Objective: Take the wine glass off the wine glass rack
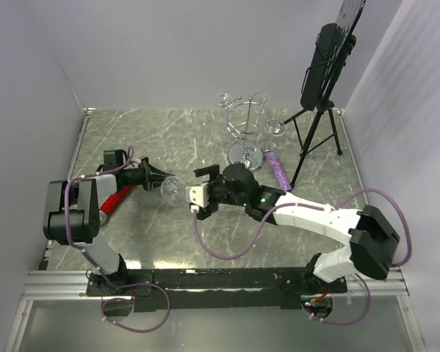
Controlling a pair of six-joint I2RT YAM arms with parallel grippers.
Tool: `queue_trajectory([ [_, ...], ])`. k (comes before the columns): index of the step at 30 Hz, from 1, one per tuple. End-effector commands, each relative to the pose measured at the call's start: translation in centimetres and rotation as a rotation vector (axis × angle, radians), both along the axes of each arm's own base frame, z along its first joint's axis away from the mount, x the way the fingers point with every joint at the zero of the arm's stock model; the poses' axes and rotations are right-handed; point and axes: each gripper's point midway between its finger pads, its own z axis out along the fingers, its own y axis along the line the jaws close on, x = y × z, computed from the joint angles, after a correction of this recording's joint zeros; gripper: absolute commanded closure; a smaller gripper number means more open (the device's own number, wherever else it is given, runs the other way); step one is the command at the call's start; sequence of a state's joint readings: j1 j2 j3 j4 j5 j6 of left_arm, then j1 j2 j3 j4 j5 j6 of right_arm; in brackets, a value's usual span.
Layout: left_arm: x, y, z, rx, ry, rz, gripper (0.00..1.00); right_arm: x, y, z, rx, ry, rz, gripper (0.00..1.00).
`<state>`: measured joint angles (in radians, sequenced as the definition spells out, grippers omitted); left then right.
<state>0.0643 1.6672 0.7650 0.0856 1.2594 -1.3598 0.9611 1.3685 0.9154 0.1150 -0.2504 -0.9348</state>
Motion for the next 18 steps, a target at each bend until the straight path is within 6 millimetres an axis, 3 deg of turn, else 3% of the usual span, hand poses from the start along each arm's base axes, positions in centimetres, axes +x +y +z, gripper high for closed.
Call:
queue_trajectory([
  [1,0.5,0.1,0.7,-0.040,0.044,-0.009,0.99,-0.3,3.8,3.5,0.094,-0.072,0.119,0.00],
  [10,0.5,0.0,0.3,-0.030,0.058,-0.003,0.99,-1.0,7.3,3.2,0.073,-0.105,0.261,0.00],
  [18,0.8,0.1,0.1,-0.030,0.076,0.001,0.99,-2.4,8.7,3.0,0.067,-0.111,0.382,0.00],
])
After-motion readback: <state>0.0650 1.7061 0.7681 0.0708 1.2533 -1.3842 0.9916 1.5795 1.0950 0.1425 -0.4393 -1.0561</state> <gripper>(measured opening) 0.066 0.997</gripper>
